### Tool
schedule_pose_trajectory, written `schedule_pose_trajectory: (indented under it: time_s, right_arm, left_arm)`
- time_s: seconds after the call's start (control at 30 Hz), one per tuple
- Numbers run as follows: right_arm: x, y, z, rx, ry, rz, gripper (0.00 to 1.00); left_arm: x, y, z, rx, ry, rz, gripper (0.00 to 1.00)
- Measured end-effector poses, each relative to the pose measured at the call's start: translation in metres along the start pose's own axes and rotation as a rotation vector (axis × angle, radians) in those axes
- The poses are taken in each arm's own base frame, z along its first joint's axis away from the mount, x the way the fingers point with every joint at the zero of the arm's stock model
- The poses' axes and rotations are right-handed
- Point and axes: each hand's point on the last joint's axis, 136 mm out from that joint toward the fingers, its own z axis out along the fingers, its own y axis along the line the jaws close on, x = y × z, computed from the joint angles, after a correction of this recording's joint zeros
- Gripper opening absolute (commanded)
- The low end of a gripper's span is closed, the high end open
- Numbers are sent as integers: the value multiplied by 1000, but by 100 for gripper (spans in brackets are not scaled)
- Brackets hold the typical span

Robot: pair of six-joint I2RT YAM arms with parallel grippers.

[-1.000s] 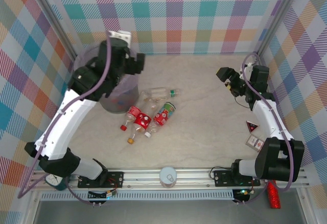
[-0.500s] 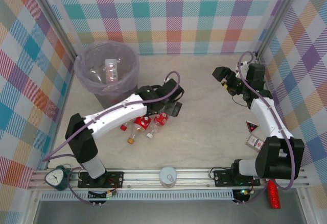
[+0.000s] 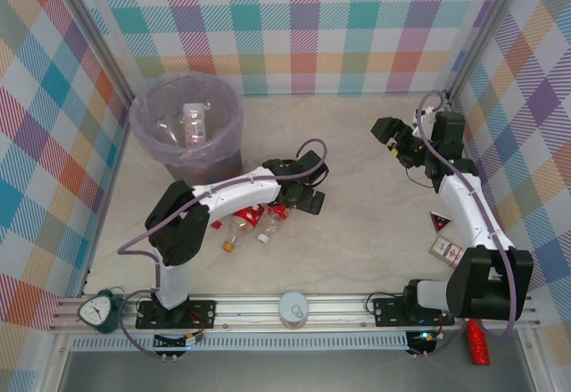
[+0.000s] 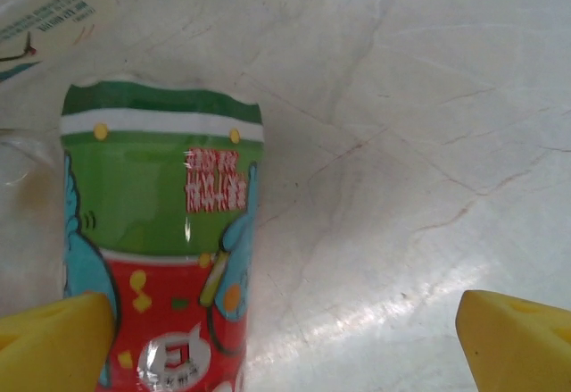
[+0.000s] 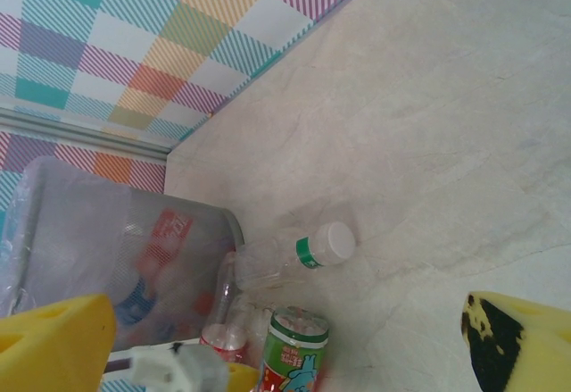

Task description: Put the plastic bottles in the bin

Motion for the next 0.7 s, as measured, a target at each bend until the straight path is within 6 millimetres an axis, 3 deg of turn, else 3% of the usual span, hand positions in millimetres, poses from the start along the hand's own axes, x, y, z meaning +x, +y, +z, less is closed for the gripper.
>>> schedule_pose_trajectory:
  time_s: [0.17,0.4,0.7]
  right_arm:
    - [1,2,-1,-2,2,-14,99]
    - [1,2,-1,-2,3,-21,99]
    - [2,2,0,-2,5,-20,99]
  left_arm:
    - [-11,6,5,20,-20,-41,98]
    - [4,4,32,25,54,-50,94]
    - [6,-2,37,26,65,-45,81]
